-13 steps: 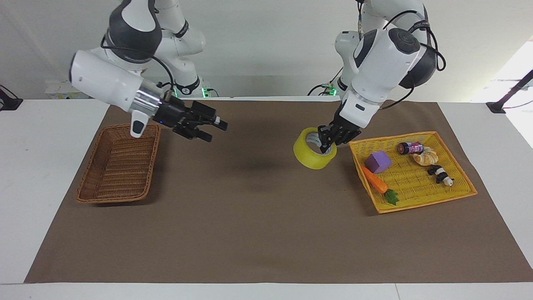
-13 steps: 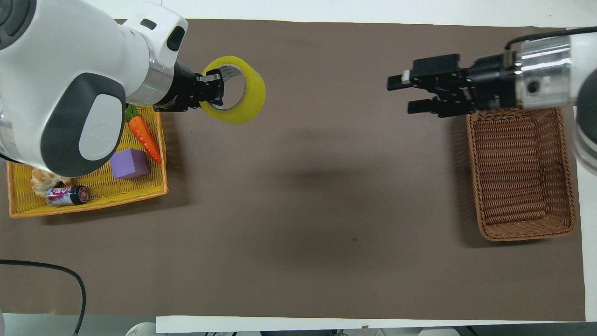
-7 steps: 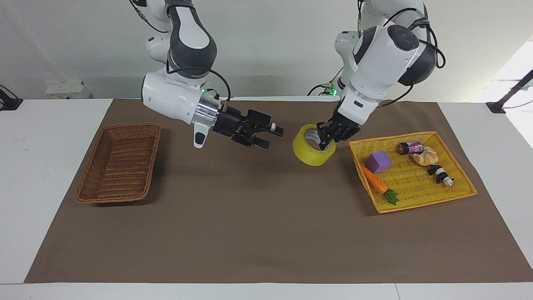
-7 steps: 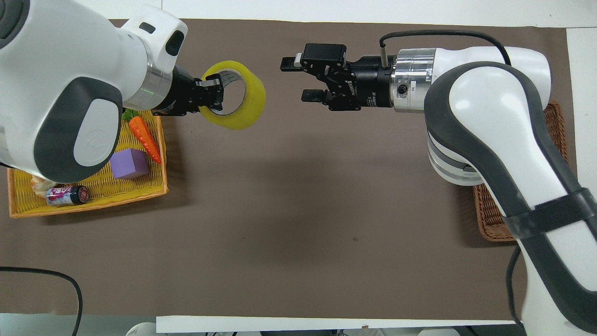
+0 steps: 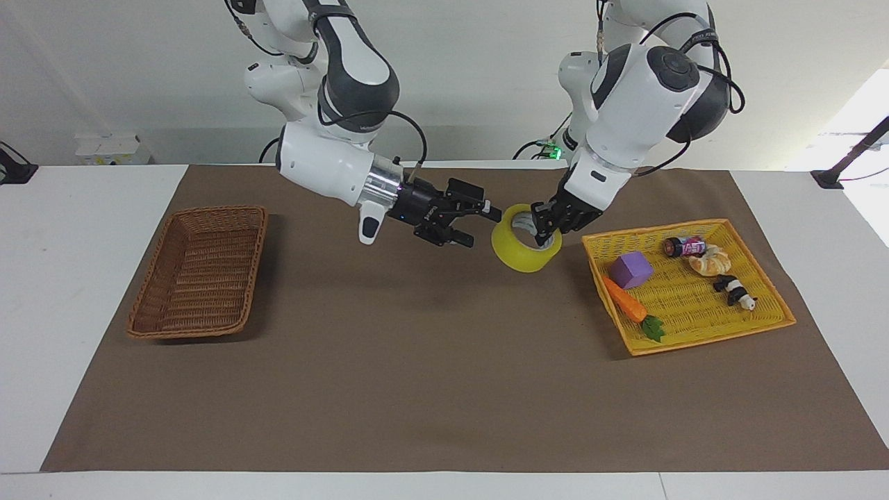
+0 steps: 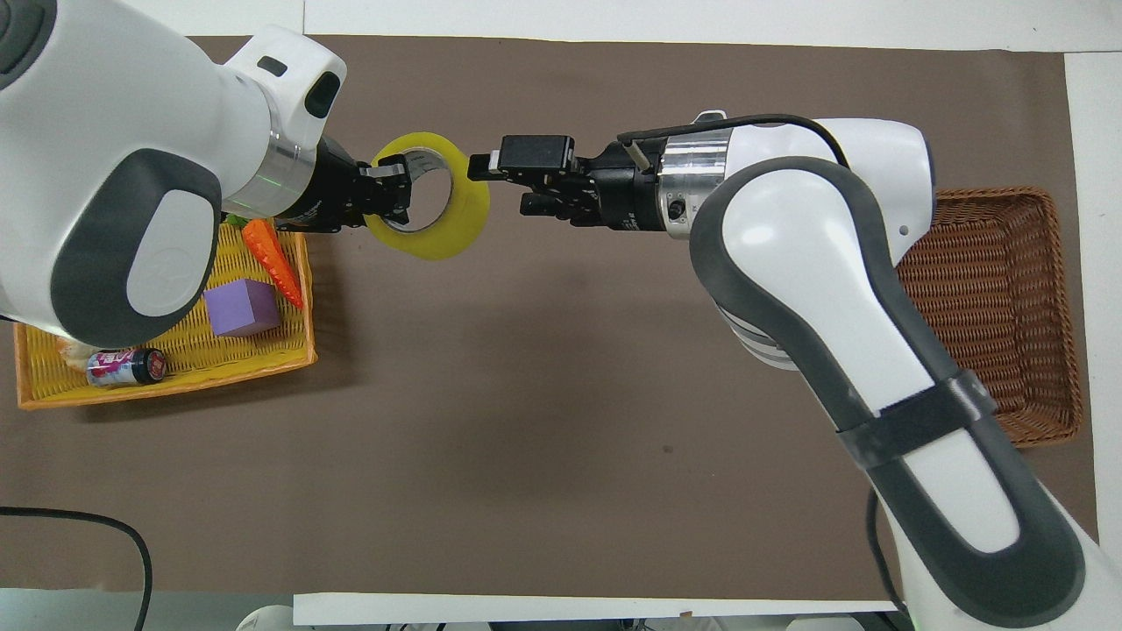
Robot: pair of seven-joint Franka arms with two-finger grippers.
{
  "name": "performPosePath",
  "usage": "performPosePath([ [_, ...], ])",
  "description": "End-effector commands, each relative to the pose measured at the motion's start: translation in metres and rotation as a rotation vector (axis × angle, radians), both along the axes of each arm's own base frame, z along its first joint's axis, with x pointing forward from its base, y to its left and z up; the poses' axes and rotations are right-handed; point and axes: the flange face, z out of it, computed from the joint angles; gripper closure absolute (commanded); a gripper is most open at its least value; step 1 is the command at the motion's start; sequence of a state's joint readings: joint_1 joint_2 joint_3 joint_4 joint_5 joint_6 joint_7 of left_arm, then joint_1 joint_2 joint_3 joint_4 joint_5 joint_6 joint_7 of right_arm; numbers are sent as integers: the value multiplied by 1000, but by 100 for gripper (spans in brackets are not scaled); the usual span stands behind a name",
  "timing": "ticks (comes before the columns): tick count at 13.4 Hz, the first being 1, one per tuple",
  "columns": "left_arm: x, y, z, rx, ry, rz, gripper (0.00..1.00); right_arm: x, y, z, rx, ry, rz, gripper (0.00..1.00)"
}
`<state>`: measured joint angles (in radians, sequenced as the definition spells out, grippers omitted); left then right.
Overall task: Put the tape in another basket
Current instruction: 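Hold the tape up with the left gripper while the right gripper reaches it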
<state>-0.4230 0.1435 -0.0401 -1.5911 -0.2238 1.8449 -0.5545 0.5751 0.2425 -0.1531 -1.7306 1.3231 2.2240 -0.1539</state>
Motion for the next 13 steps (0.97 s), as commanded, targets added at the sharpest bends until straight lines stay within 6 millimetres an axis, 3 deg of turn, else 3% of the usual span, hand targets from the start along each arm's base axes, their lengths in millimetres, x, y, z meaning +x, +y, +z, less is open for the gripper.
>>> performPosePath([
  [1,-8,8,7,-6,2,-11,97,-3,7,-6,-30,-35,12,0],
  [5,-9,5,10,-8,-1,-14,97,-17,37,-4,-37,-32,3,0],
  [10,-9,8,8,-5,0,-35,97,-16,36,-6,-39,-27,10,1],
  [13,-12,9,10,-1,8,-38,97,-13,35,1,-33,-40,4,14],
])
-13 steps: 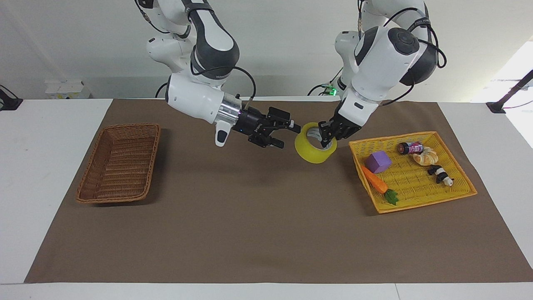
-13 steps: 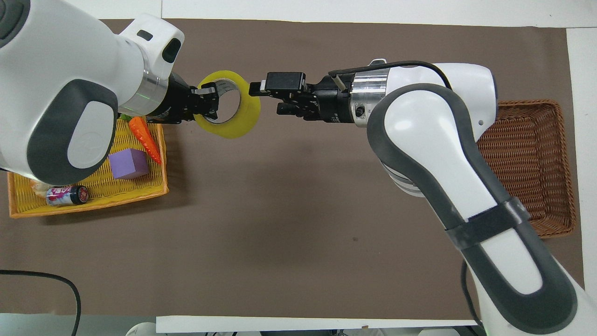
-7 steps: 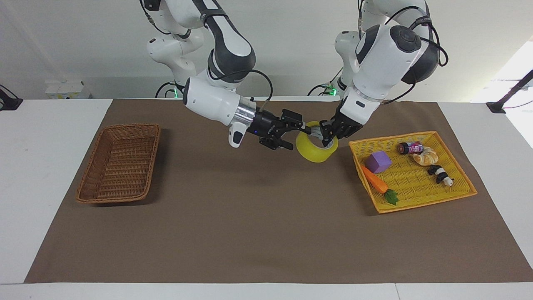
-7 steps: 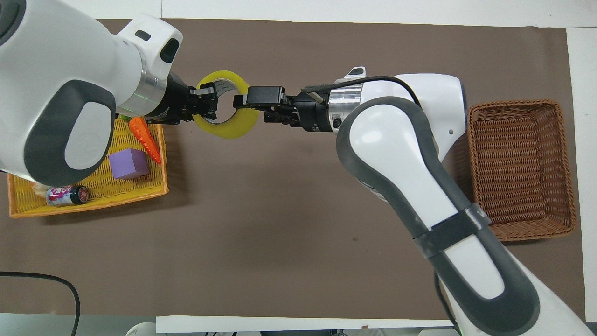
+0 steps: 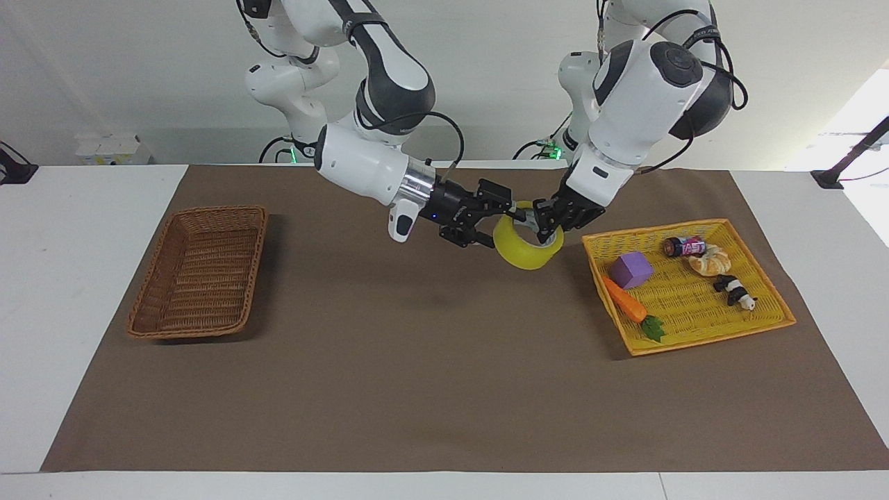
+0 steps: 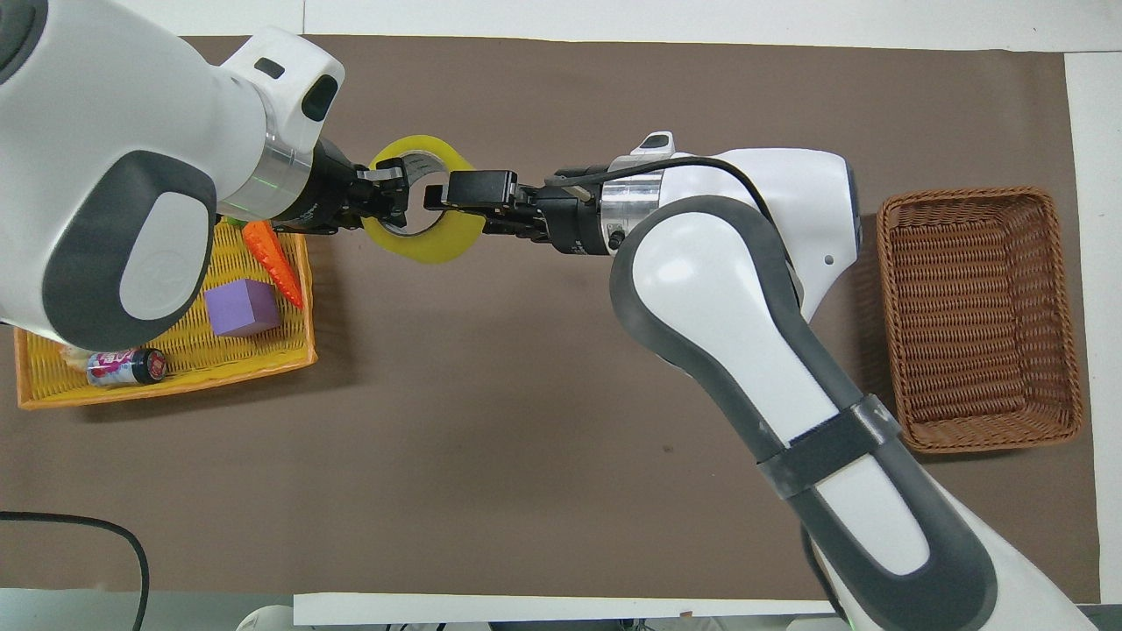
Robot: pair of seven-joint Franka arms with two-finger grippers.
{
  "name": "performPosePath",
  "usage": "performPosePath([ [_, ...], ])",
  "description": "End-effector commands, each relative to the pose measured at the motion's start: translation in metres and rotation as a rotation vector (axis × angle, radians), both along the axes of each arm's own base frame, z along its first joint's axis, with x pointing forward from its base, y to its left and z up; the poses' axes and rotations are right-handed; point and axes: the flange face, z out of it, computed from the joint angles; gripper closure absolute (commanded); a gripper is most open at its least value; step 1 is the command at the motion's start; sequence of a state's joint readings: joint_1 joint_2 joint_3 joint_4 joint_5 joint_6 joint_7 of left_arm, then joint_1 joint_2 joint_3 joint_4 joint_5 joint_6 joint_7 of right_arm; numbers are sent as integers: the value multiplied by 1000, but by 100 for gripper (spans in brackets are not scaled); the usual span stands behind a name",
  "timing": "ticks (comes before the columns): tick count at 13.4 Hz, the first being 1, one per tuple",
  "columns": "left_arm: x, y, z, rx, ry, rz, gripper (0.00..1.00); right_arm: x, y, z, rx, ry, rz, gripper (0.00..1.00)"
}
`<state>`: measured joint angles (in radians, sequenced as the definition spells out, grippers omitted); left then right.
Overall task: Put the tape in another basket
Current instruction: 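Grasp the tape with the right gripper while the left gripper releases it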
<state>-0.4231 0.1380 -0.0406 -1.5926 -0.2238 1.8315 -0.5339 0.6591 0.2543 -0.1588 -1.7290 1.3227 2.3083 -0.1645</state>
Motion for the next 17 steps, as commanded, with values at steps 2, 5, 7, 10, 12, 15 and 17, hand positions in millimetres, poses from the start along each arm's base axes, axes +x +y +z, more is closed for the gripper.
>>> performPosePath([
  [2,-10,7,8,-5,4,-19,97,7,-6,15,4,-3,-20,26],
  [5,-10,8,7,-2,9,-28,97,8,-6,17,13,25,-32,49],
  [7,-11,9,8,0,14,-26,97,9,-7,17,20,48,-50,68],
  [10,-12,9,11,-2,9,-30,96,11,-7,14,18,50,-61,100],
  [12,-12,9,12,-3,7,-30,89,11,-7,14,18,49,-60,100],
  [15,-18,13,30,-2,10,-32,13,11,-7,14,16,48,-60,100],
  [17,-14,37,48,-2,4,2,1,11,-7,14,16,47,-59,100],
])
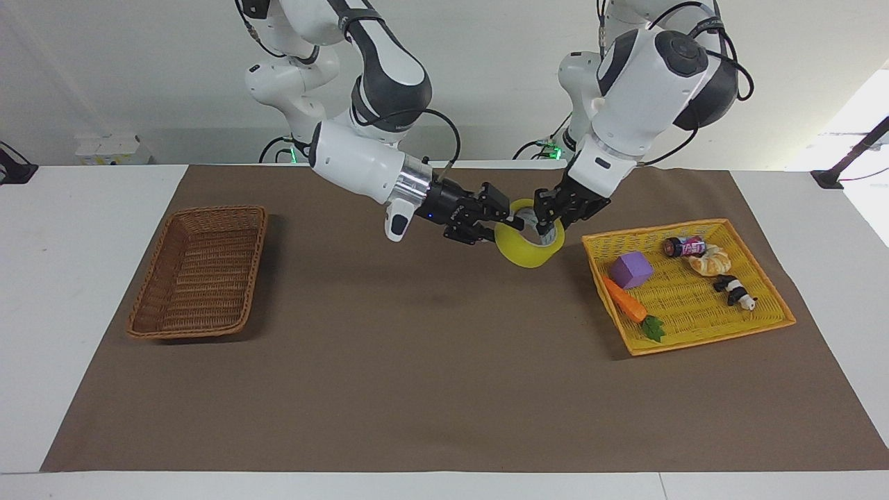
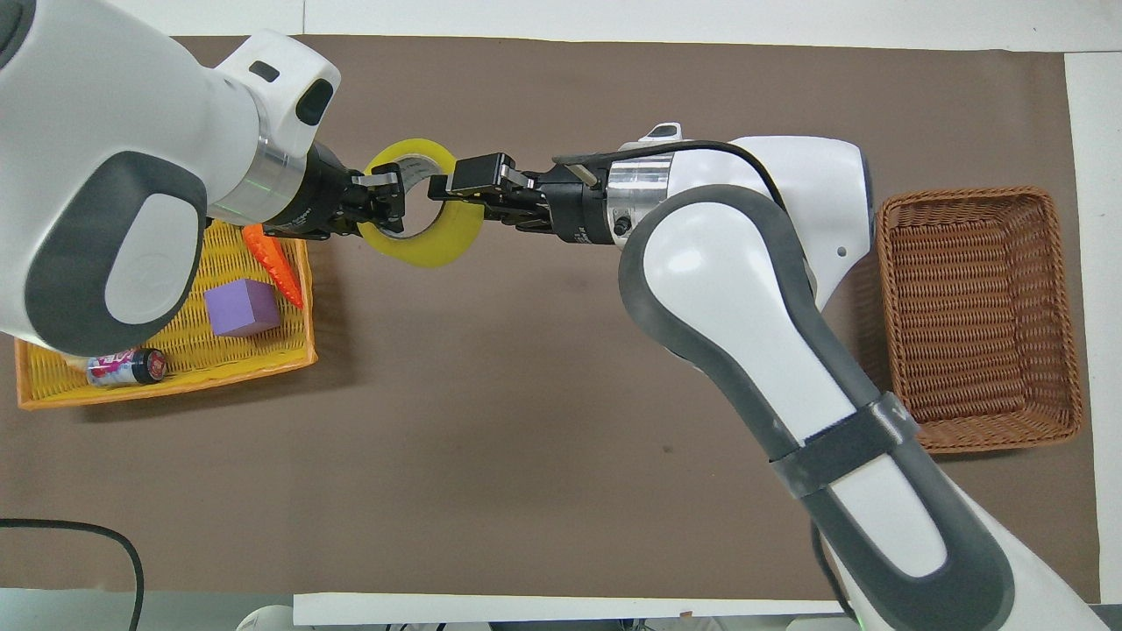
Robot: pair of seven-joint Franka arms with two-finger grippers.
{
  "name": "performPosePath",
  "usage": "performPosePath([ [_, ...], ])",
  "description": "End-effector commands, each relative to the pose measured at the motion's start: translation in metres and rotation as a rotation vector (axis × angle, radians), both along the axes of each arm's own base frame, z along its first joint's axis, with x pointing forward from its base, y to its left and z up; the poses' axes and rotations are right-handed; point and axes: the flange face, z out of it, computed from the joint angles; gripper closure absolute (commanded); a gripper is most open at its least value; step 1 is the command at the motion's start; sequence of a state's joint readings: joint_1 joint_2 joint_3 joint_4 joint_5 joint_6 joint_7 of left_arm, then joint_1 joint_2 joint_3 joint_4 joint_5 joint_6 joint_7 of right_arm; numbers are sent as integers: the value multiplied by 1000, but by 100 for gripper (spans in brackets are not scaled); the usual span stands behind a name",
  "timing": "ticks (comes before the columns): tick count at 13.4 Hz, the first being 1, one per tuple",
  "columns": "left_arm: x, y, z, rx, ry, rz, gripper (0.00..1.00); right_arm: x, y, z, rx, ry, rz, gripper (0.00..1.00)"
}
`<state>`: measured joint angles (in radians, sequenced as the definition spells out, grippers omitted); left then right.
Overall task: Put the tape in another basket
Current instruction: 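Grasp the tape with the right gripper while the left gripper releases it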
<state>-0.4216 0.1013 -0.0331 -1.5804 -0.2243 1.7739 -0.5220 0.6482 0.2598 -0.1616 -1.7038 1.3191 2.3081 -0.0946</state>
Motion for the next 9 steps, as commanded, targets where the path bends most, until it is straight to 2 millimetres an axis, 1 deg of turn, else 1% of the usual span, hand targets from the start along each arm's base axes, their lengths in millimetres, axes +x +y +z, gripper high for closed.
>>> performPosePath([
  [1,-5,44,41,-11,-18,39,1,3,-1,5,0,5,-16,100],
  [2,1,72,50,-13,-26,83,1,3,-2,5,1,6,-16,100],
  [3,4,94,53,-5,-22,108,1,3,-2,5,0,4,-15,100],
  [4,6,111,56,14,-28,92,1,3,-3,4,1,4,-13,100],
  [5,6,137,62,27,-39,75,1,3,-2,4,0,4,-9,100],
  [6,7,159,61,35,-29,69,1,3,-2,4,0,4,-8,100],
  [7,14,184,60,36,-34,85,1,3,-2,4,0,4,-8,100],
  [8,17,199,60,35,-41,110,1,3,-2,4,-1,6,-8,100],
  [9,18,218,58,38,-33,146,1,4,-4,4,-1,5,-8,100],
])
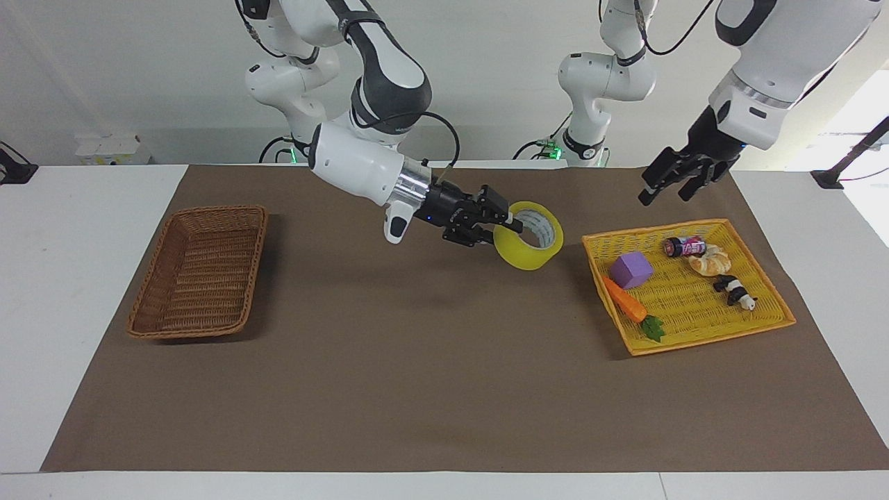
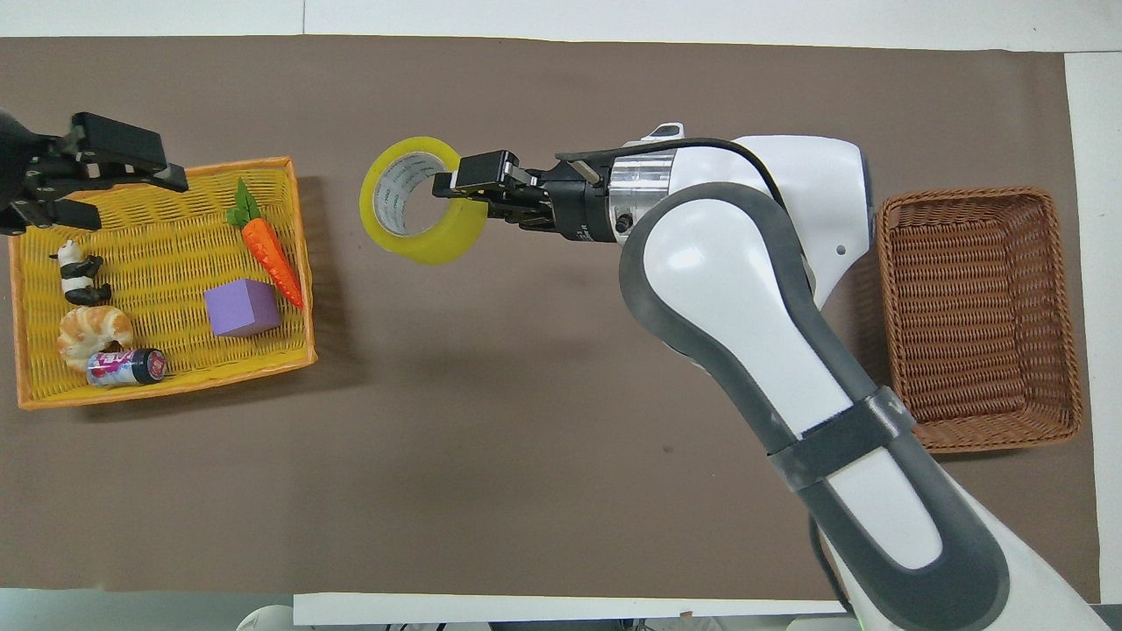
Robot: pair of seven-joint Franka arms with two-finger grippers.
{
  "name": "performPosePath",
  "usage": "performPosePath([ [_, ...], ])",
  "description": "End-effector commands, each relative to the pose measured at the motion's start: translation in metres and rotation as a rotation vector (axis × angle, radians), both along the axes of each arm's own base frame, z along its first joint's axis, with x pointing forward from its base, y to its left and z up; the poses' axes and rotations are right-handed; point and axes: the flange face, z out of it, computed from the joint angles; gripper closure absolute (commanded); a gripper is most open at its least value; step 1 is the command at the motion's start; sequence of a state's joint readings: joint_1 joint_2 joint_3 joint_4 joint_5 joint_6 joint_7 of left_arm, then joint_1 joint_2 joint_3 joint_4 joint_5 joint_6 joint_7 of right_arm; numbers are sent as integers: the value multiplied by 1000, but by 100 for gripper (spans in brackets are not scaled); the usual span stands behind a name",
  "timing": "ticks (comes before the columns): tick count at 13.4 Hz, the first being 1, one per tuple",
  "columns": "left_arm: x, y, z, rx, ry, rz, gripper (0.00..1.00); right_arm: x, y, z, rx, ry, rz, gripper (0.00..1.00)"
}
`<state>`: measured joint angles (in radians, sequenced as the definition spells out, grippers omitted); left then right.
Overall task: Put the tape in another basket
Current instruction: 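Carry the tape with the right gripper over the wicker basket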
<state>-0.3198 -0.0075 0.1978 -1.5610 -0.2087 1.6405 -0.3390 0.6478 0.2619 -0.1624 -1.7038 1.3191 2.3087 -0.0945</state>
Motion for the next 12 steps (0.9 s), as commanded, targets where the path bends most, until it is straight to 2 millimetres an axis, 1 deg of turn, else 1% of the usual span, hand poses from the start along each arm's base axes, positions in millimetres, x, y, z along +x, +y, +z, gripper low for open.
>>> performPosePath([
  [1,-1,42,-5,16,21,53,1,6,-11,4,-3,1,-2,100],
  [3,1,85,-6,18,23,129,1,28,-67,1,-4,9,41,100],
  [4,0,94,-5,19,21,144,1,37,-102,3,-11,3,57,100],
  [5,2,94,-6,20,20,145,1,45,-142,3,-20,3,71,100],
  [6,2,95,-5,29,13,144,1,50,-187,0,-31,6,95,100],
  [7,2,95,-5,32,13,141,1,52,-228,-2,-39,-8,109,100],
  [9,2,92,-5,33,15,141,1,41,-328,-9,-86,-8,157,100],
  [10,1,94,-5,33,20,144,1,30,-380,-14,-118,-2,171,100],
  [11,0,92,-7,35,27,137,1,16,-428,-18,-145,6,177,100],
  [12,2,90,-6,63,19,126,1,-2,-478,-21,-183,0,181,100],
])
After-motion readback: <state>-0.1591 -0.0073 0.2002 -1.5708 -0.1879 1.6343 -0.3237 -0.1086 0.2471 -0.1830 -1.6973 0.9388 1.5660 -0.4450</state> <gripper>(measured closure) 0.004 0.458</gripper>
